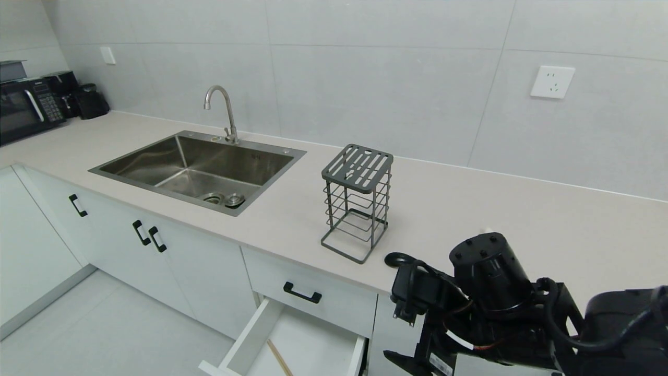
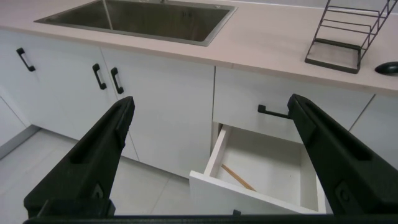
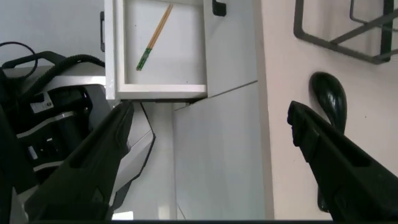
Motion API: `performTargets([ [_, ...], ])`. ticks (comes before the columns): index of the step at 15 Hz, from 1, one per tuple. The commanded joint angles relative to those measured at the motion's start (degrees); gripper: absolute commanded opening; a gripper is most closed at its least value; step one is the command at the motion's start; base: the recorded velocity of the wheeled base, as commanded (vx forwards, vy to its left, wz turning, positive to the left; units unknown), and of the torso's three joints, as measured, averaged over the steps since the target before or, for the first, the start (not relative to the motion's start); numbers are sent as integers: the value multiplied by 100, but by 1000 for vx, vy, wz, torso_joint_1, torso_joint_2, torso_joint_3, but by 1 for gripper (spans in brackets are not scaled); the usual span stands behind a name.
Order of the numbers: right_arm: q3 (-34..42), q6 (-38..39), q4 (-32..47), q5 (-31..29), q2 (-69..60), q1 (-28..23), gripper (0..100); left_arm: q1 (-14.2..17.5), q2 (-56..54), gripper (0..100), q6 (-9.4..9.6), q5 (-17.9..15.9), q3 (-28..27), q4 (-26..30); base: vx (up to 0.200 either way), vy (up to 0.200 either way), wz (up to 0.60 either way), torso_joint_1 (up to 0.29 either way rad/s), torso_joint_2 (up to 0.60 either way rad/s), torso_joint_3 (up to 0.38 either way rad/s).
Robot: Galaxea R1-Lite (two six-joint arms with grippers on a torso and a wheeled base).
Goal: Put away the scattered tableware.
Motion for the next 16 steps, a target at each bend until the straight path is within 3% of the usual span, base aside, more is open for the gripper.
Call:
performTargets([
  [1, -24, 388, -130, 21, 61, -43, 100, 0, 7, 100, -1, 1, 2, -1, 0, 0, 0, 0, 0, 0],
  [4, -86, 1680, -376, 161, 96, -192, 100, 0, 7, 100, -1, 1, 2, -1, 0, 0, 0, 0, 0, 0],
  [8, -244, 2076, -376, 170, 254, -834, 100, 0, 7, 100, -1, 1, 2, -1, 0, 0, 0, 0, 0, 0],
  [16, -376, 1795, -473, 337, 799, -1862, 100, 0, 7, 100, -1, 1, 2, -1, 0, 0, 0, 0, 0, 0],
])
